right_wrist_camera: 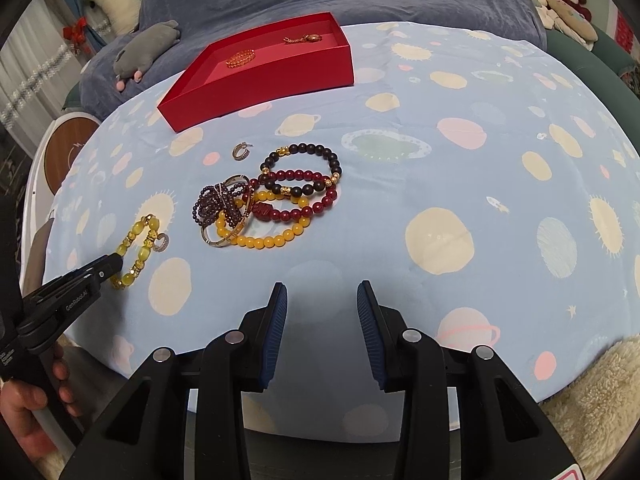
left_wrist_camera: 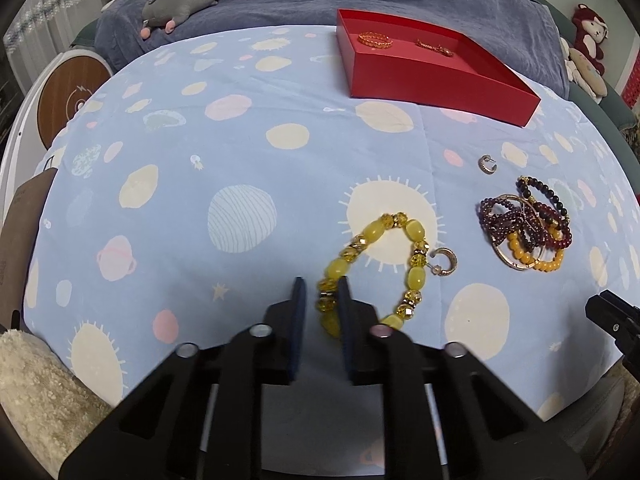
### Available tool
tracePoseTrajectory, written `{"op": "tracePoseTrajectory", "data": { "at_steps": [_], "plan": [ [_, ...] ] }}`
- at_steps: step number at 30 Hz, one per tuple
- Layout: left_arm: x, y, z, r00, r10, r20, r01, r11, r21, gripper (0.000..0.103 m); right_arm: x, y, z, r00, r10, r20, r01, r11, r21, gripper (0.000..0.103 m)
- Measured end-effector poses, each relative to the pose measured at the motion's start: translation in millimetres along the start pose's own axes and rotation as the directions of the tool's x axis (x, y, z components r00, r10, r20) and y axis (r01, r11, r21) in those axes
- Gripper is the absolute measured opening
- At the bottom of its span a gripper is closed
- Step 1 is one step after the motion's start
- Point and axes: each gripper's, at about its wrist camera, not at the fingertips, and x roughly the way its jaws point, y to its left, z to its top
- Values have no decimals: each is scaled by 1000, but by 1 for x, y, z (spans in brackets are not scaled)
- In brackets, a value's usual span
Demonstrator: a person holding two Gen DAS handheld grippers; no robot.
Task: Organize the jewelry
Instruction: 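Grasp the yellow beaded bracelet with the left tool while the right grasps the black-red beaded bracelet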
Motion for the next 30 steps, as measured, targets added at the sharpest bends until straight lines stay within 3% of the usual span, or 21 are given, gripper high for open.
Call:
{"op": "tracePoseTrajectory", "data": {
  "at_steps": [8,22,27,30],
  "plan": [
    [-8,1,2,999,-13,29,14,1000,-9,9,4,-1,16,1000,0,19,-1,1000,16,36],
    [0,4,2,1000,-19,-2,18,999,-34,9,40,-1,72,999,-36,35,35,999,5,36],
    [3,4,7,1000,-26,-8,25,999,-42,9,53,-3,83,999,-42,20,41,999,6,33],
    [4,3,9,1000,-29,-10,29,999,-44,9,61,-3,86,999,-39,4,39,999,-3,24]
  ]
}}
